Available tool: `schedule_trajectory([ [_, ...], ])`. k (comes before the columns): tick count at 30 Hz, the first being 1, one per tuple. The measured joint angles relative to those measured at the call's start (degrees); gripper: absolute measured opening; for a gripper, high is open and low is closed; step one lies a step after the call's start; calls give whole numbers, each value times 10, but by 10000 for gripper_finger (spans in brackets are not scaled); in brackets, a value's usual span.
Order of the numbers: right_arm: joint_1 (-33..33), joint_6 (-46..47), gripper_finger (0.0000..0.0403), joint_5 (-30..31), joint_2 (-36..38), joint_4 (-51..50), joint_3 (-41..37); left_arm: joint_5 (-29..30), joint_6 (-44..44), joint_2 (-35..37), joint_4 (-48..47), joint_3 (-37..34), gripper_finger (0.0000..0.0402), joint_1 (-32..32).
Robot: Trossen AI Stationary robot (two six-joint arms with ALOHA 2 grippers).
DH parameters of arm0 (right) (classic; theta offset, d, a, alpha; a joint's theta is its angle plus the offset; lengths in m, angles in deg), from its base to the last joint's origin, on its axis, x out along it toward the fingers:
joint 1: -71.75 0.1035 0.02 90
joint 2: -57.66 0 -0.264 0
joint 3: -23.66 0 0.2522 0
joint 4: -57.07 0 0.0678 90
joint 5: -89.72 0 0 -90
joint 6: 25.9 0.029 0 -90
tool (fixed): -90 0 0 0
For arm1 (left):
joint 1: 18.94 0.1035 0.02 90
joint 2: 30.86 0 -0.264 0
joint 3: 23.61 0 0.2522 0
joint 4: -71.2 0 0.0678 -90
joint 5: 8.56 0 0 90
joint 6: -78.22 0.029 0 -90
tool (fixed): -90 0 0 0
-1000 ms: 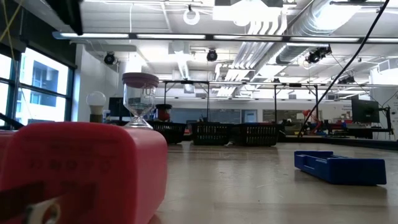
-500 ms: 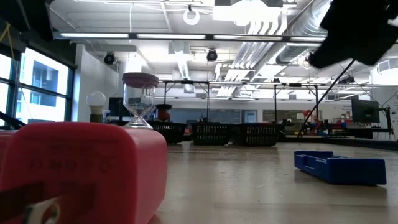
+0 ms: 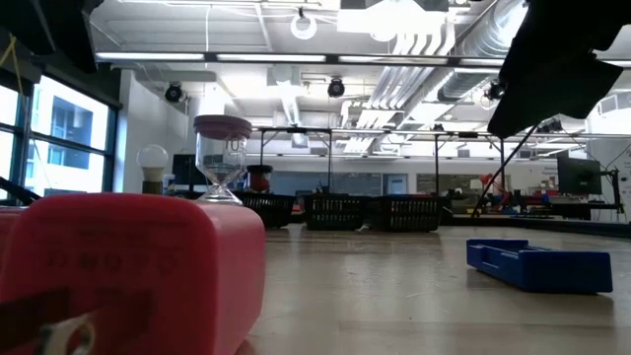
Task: Pick & Place Office items
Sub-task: Put the blue digital timer into the middle black bin
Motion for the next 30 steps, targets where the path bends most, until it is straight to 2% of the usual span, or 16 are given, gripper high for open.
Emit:
schedule_trajectory([
  [4, 0, -1, 214, -8, 0, 18, 0, 0, 4, 0, 0, 0, 321, 0],
  [13, 2, 22, 317, -12, 0, 20, 0, 22, 5, 0, 0, 0, 321, 0],
  [16, 5, 71, 334, -39, 0, 14, 0, 22, 5, 0, 0, 0, 321, 0],
  [24, -12, 220, 327, -90, 0, -54, 0, 22, 4, 0, 0, 0, 321, 0],
  [30, -47, 271, 310, -120, 0, -67, 0, 21, 3, 0, 0, 0, 321, 0],
])
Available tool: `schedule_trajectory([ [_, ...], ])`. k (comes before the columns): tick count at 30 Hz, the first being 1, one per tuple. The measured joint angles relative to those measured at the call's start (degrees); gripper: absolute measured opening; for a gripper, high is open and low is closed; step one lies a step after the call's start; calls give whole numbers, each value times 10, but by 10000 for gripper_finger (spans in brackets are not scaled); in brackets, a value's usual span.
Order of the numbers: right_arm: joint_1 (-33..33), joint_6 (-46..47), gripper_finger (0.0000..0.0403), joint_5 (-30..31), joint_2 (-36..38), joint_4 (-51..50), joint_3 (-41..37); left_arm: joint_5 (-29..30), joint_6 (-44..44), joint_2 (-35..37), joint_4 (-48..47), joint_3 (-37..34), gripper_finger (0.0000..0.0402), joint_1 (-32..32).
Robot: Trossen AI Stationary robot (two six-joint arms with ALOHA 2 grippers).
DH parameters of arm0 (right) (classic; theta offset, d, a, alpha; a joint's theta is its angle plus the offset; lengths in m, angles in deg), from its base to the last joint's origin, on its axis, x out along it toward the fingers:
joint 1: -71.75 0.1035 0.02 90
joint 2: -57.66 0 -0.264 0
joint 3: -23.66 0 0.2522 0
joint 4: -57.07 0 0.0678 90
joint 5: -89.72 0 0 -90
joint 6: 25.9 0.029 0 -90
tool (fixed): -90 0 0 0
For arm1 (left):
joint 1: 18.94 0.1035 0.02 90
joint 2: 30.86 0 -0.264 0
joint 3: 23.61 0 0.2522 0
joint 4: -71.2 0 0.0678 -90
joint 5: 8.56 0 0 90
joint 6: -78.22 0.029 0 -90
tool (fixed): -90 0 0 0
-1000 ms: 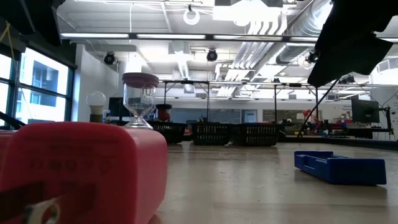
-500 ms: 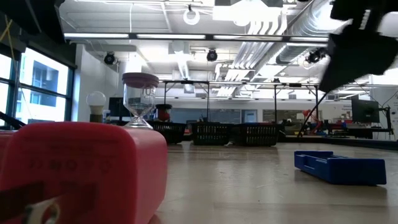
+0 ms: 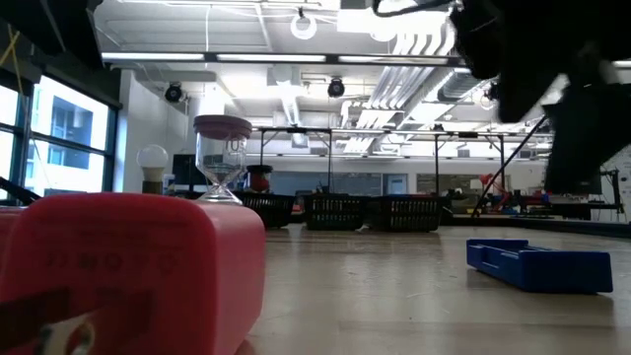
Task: Pick & Place Office items
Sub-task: Put the blue digital timer into the middle black bin
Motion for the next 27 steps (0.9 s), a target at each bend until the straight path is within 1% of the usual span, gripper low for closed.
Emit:
schedule_trajectory([
  [5, -32, 16, 300, -28, -9, -4, 0, 0, -2, 0, 0, 0, 321, 0],
  [12, -64, 29, 290, -117, -60, 9, 0, 0, -2, 0, 0, 0, 321, 0],
  [16, -77, 26, 288, -150, -80, 31, 1, 2, -2, 0, 0, 0, 321, 0],
  [23, -92, 37, 288, -176, -94, 40, 2, 3, -1, 0, 0, 0, 321, 0],
  [27, -95, 48, 288, -170, -95, 42, 2, 3, -1, 0, 0, 0, 321, 0],
])
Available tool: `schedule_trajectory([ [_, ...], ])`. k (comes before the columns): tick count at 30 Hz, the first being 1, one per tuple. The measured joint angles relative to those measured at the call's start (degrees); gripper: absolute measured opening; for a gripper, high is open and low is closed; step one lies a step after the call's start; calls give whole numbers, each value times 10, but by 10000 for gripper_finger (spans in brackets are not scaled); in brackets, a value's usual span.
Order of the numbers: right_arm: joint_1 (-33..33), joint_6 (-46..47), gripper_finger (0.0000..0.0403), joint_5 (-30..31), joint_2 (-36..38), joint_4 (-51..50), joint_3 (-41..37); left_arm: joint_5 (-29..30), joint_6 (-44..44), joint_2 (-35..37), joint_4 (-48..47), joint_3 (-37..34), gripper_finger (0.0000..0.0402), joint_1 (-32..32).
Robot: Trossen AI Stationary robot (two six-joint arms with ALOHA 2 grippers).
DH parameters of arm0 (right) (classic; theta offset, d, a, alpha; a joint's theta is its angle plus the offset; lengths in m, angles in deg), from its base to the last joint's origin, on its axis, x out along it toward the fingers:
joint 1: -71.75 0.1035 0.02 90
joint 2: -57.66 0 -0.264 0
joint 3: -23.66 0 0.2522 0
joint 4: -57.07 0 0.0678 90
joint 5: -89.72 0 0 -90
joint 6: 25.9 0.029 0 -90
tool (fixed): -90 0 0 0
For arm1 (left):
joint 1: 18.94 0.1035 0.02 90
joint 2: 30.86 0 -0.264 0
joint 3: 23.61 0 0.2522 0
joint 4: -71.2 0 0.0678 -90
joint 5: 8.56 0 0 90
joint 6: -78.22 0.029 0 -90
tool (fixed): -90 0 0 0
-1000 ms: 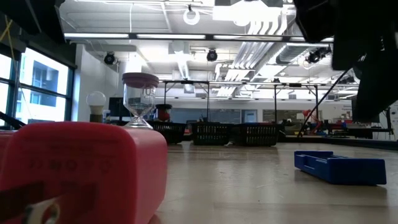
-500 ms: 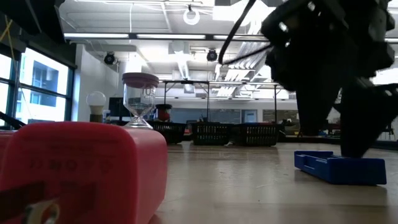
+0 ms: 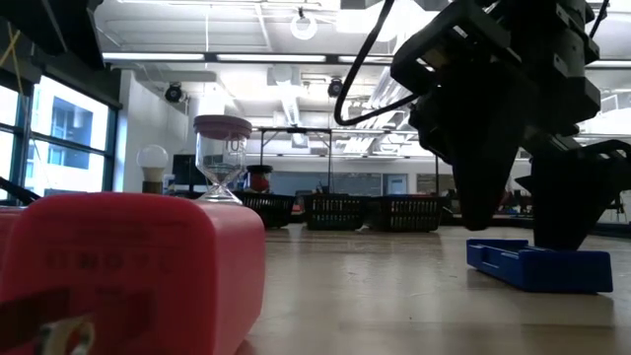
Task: Pick & Place Office items
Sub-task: Put the blue digital timer into the middle black bin
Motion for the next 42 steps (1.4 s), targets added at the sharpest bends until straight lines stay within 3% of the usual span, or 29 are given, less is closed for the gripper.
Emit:
schedule_trajectory([
  [17, -11, 32, 283, -5, -24, -34, 1, 1, 2, -18, 1, 0, 321, -22],
  [32, -20, 25, 147, 3, -25, -44, -1, 14, -3, -20, 7, 0, 321, -32],
  [42, -21, 14, 137, 25, -26, -52, 0, 14, -4, -20, 7, -1, 321, -32],
])
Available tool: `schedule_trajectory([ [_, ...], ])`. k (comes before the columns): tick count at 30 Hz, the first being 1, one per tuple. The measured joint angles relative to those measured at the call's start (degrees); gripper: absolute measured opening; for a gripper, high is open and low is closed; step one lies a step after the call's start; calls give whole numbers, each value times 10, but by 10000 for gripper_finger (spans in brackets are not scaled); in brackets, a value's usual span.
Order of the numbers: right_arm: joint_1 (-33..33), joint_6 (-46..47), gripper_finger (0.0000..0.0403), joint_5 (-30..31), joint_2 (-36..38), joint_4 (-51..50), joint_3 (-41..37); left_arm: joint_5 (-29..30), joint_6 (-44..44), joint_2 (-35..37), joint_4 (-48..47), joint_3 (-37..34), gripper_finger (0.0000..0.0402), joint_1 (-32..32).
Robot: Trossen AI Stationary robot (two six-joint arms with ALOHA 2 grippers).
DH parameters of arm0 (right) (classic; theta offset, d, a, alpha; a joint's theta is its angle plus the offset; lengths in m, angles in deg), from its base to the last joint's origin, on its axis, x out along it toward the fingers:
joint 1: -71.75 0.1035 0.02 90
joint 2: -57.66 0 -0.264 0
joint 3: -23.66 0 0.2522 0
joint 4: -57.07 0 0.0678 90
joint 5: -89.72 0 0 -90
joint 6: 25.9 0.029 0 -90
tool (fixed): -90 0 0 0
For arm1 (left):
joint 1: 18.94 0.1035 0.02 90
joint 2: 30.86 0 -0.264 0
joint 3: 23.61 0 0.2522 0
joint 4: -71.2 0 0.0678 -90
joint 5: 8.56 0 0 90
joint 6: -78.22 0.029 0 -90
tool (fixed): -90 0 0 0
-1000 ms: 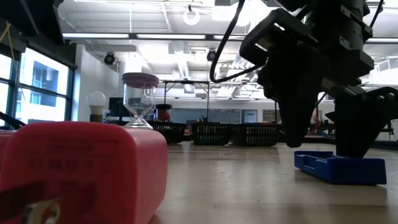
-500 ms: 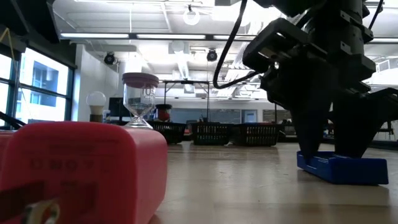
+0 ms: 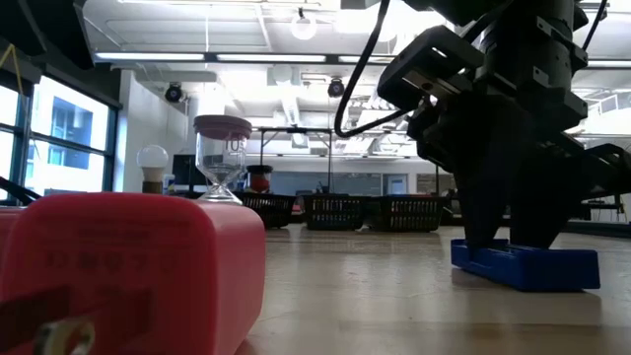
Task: Pick & Place Office items
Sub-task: Put the blue digital timer into the middle black bin
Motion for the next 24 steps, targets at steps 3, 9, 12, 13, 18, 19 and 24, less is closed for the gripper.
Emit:
schedule_trajectory([
  [3, 0, 0, 137, 7, 0, -4, 0, 0, 0, 0, 0, 0, 321, 0],
  [9, -1, -1, 137, 6, 0, -26, 3, 0, -6, 0, 0, 0, 321, -3],
  [12, -1, -1, 137, 5, 1, -32, 3, 0, -8, 0, 0, 0, 321, -10],
  [13, -1, -1, 137, 2, 1, -32, 3, 0, -10, 0, 0, 0, 321, -13],
  [18, -2, 0, 137, -8, 1, -46, 4, 1, -21, 0, 0, 0, 321, -27],
  [19, -2, 0, 137, -13, 2, -49, 4, 1, -24, 0, 0, 0, 321, -29],
  [24, -2, 0, 137, -26, 3, -66, 4, 10, -29, 0, 0, 0, 321, -40],
])
